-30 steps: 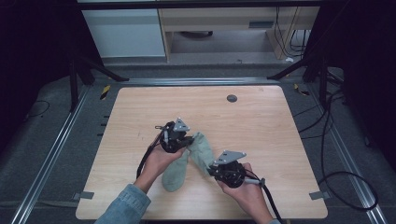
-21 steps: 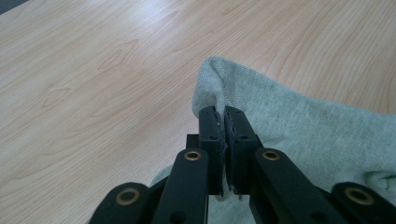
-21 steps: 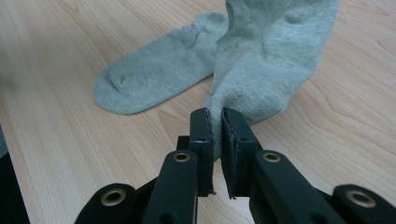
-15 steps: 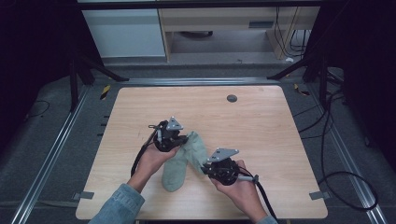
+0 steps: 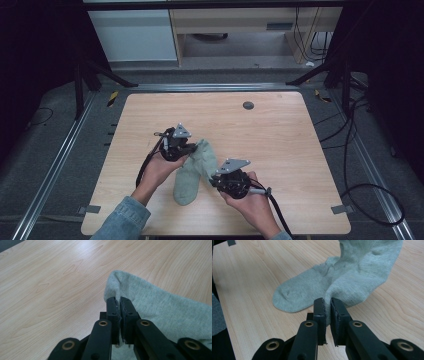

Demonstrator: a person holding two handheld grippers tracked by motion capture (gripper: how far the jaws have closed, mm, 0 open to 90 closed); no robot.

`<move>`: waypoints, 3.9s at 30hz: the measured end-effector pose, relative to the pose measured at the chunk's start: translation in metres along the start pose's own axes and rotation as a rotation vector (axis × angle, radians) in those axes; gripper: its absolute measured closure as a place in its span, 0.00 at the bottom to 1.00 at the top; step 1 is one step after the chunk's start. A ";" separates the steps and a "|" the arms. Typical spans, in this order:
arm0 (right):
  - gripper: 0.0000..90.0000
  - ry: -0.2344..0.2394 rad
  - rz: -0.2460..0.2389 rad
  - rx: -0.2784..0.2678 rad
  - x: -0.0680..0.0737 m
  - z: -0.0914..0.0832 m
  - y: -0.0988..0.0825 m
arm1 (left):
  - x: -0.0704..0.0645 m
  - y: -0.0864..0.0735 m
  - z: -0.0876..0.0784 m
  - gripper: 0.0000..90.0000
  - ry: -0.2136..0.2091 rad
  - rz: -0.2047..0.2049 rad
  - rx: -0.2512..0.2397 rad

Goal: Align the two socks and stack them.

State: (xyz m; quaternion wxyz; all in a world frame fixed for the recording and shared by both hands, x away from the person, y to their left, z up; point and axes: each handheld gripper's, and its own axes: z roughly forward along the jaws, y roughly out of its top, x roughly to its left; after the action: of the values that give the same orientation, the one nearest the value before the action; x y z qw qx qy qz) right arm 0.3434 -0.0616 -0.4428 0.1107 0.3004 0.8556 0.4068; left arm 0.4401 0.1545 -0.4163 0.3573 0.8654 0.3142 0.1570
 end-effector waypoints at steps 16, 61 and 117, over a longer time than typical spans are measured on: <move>0.92 0.032 -0.014 -0.009 0.016 0.010 0.006 | 0.008 -0.006 -0.010 0.96 0.003 0.010 0.015; 0.92 0.143 0.017 -0.010 0.064 0.062 0.012 | 0.032 -0.038 -0.011 0.95 -0.064 0.049 0.110; 0.89 0.114 0.031 0.015 0.062 0.064 0.003 | 0.033 -0.034 0.012 0.95 -0.095 0.079 0.150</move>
State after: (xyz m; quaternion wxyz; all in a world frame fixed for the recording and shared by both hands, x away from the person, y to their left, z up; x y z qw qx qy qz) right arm 0.3230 0.0172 -0.4785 0.0532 0.2907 0.8588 0.4186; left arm 0.4562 0.1887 -0.4470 0.2994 0.9079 0.2735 0.1060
